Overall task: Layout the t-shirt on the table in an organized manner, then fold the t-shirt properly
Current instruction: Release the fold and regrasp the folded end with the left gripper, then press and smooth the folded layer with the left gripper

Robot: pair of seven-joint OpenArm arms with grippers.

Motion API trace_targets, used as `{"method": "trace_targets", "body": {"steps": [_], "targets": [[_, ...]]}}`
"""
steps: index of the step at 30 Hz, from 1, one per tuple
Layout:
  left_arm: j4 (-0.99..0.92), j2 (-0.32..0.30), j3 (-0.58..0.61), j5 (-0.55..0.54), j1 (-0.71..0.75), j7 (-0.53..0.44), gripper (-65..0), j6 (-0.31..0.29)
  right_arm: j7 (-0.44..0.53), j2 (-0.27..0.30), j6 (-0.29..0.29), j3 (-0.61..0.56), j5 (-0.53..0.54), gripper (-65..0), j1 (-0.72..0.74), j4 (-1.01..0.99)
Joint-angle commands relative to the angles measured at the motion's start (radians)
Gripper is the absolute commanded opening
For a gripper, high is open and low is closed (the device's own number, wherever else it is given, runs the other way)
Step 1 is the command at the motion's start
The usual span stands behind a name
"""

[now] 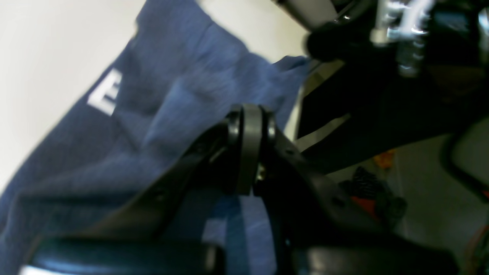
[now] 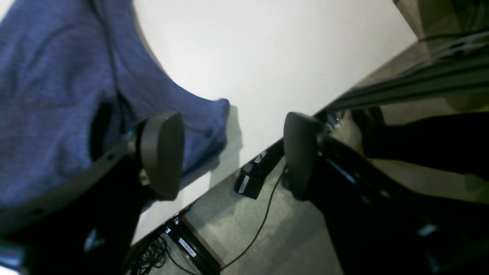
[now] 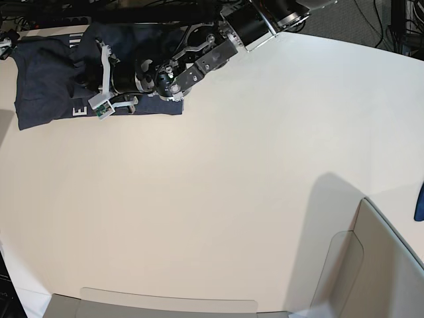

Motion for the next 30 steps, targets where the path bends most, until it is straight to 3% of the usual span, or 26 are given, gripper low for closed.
{"method": "trace_targets", "body": {"steps": [1, 4, 7, 15, 27, 30], "targets": [[0.002, 0.018, -0.001, -0.016, -0.053, -0.032, -65.0, -0.006, 0.016, 0.005, 0.013, 0.002, 0.020, -24.5, 0.000, 0.016], [-0.025, 0.018, -0.004, -0.016, -0.102, 0.007, -65.0, -0.003, 0.016, 0.002, 0.013, 0.002, 0.020, -24.5, 0.000, 0.014], [-0.021, 0.018, -0.012, -0.014, -0.125, 0.115, -65.0, -0.001, 0.016, 0.003, 0.013, 0.002, 0.020, -24.5, 0.000, 0.014], [0.117, -0.075, -0.035, -0.008, -0.136, 0.288, -65.0, -0.006, 0.016, -0.003, 0.013, -0.009, 0.020, -24.5, 0.021, 0.014], [0.122, -0.077, 0.120, -0.014, -0.136, 0.305, -65.0, -0.007, 0.016, -0.003, 0.013, -0.033, 0.020, -24.5, 0.020, 0.014], [0.111, -0.035, 0.126, -0.011, -0.135, 0.302, -65.0, -0.007, 0.016, -0.003, 0.013, -0.033, 0.020, -24.5, 0.018, 0.014]]}}
